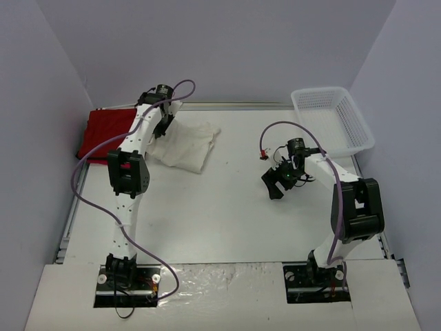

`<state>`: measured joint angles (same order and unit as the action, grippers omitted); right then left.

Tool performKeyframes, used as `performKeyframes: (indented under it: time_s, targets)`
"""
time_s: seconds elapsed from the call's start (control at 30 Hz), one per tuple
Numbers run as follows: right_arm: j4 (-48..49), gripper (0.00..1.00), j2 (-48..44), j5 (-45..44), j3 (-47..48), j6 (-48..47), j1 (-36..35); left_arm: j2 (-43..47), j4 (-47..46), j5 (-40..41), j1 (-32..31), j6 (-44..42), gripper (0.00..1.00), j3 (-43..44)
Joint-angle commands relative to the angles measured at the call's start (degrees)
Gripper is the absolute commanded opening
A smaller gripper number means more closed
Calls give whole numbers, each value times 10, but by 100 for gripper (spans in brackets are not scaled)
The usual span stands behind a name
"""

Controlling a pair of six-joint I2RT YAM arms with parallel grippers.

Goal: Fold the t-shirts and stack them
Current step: Put the neatly folded tshirt into the corner of the board with the left arm

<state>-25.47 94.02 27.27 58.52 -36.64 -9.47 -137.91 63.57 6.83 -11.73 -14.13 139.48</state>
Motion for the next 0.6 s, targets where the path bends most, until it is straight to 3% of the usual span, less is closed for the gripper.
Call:
performKeyframes:
  time_s: [0.0,0.4,0.57]
  targets:
    - [-12,81,9,-6,-4,-4,-5,62,-4,56,4,-7,2,24]
    - [-12,83,24,-27,-6,-3,-8,91,-11,89,-11,-7,2,-19]
    - [-13,84,30,-34,-8,-2,-9,113,-20,148,-15,-29,2,-23]
